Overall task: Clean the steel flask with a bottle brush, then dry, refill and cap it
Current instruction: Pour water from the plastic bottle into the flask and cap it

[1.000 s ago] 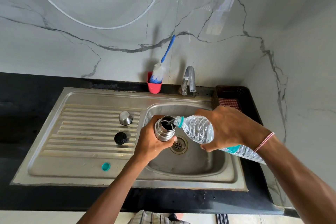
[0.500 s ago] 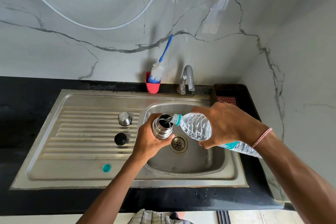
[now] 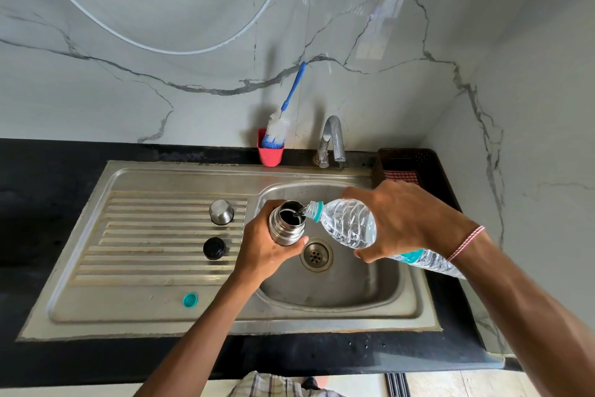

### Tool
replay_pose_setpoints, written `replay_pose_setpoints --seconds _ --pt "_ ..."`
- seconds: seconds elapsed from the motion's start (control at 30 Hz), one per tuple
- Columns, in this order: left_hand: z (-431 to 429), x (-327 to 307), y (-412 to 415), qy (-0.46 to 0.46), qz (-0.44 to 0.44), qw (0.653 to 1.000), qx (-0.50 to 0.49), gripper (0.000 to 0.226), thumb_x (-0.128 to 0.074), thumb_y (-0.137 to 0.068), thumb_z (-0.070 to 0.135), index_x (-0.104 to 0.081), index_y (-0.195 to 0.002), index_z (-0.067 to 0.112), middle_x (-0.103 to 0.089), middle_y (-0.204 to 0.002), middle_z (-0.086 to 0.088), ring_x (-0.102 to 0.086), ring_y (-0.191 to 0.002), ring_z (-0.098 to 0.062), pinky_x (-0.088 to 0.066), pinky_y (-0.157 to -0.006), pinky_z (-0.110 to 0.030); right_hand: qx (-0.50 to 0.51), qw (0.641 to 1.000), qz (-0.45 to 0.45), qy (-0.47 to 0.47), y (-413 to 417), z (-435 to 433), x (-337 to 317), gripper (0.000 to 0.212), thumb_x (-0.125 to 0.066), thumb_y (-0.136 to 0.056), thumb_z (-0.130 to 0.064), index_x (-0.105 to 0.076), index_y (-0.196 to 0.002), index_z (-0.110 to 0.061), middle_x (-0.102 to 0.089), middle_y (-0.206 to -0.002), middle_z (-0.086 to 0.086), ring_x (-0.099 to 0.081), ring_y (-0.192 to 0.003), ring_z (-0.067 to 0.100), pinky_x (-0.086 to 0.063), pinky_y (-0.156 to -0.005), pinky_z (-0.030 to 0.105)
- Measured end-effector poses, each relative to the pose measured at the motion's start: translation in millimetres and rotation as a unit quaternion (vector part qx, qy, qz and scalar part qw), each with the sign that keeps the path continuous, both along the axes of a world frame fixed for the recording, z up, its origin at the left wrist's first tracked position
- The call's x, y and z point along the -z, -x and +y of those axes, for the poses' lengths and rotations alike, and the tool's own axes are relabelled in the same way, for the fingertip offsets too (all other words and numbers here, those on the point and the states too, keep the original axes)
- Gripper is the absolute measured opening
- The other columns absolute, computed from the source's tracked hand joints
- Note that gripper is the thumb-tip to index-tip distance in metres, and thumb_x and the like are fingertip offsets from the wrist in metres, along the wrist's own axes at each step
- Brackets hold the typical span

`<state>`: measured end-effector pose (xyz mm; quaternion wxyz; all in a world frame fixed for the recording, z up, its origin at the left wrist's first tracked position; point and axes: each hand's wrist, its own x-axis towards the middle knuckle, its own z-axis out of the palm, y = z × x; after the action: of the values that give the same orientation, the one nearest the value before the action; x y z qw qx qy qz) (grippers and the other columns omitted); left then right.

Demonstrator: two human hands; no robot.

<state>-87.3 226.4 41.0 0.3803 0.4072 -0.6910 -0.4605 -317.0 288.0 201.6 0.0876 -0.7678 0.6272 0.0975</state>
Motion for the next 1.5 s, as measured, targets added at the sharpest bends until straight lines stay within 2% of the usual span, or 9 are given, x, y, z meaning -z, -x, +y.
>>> replay_pose_setpoints --seconds 0.17,0.37,0.8,1.2,1.5 --pt "-1.0 0.5 -0.1 0.004 -0.003 1.0 0.0 0.065 -0.096 -0.066 0.011 -0.06 -0.114 0.035 -0.073 -0.101 0.011 -0.07 -0.094 -0.01 -0.049 -0.083 -0.013 0.001 1.0 0.004 -0.007 -0.3 -1.0 -0.6 0.091 -0.074 -0.062 -0.074 -0.038 -0.138 -0.039 -0.072 -0.106 -0.007 -0.068 -0.093 0.016 -0.056 -0.079 0.03" --pt "-1.6 2.9 0.4 0.003 -0.008 1.0 0.002 0.064 -0.097 -0.066 0.011 -0.061 -0.116 0.028 -0.073 -0.103 0.011 -0.07 -0.095 -0.009 -0.049 -0.083 -0.012 0.002 1.0 0.012 -0.007 -0.6 -1.9 -2.4 0.092 -0.074 -0.063 -0.074 -0.037 -0.14 -0.039 -0.071 -0.107 -0.007 -0.067 -0.094 0.016 -0.054 -0.079 0.029" --pt "-4.8 2.0 3.6 -0.003 -0.014 1.0 0.006 0.063 -0.096 -0.067 0.012 -0.061 -0.117 0.027 -0.074 -0.103 0.011 -0.07 -0.096 -0.008 -0.048 -0.083 -0.011 0.006 1.0 0.024 -0.012 -1.6 -3.7 -4.7 0.094 -0.075 -0.066 -0.073 -0.035 -0.143 -0.038 -0.071 -0.112 -0.005 -0.067 -0.099 0.017 -0.055 -0.083 0.03" --pt "-8.2 4.5 2.8 -0.005 -0.019 1.0 0.008 0.064 -0.097 -0.067 0.013 -0.062 -0.119 0.023 -0.074 -0.102 0.008 -0.07 -0.095 -0.008 -0.049 -0.083 -0.011 0.009 0.999 0.029 -0.012 -0.9 -6.6 -6.1 0.093 -0.074 -0.066 -0.073 -0.034 -0.143 -0.04 -0.071 -0.109 -0.005 -0.067 -0.097 0.017 -0.056 -0.084 0.032" --pt "-10.2 4.2 5.3 -0.004 -0.017 1.0 0.003 0.064 -0.097 -0.066 0.012 -0.061 -0.117 0.028 -0.074 -0.102 0.011 -0.071 -0.093 -0.007 -0.05 -0.083 -0.013 0.011 0.999 0.04 -0.015 -3.4 -8.0 -7.3 0.093 -0.074 -0.065 -0.074 -0.034 -0.143 -0.04 -0.071 -0.109 -0.004 -0.067 -0.097 0.018 -0.056 -0.084 0.033"
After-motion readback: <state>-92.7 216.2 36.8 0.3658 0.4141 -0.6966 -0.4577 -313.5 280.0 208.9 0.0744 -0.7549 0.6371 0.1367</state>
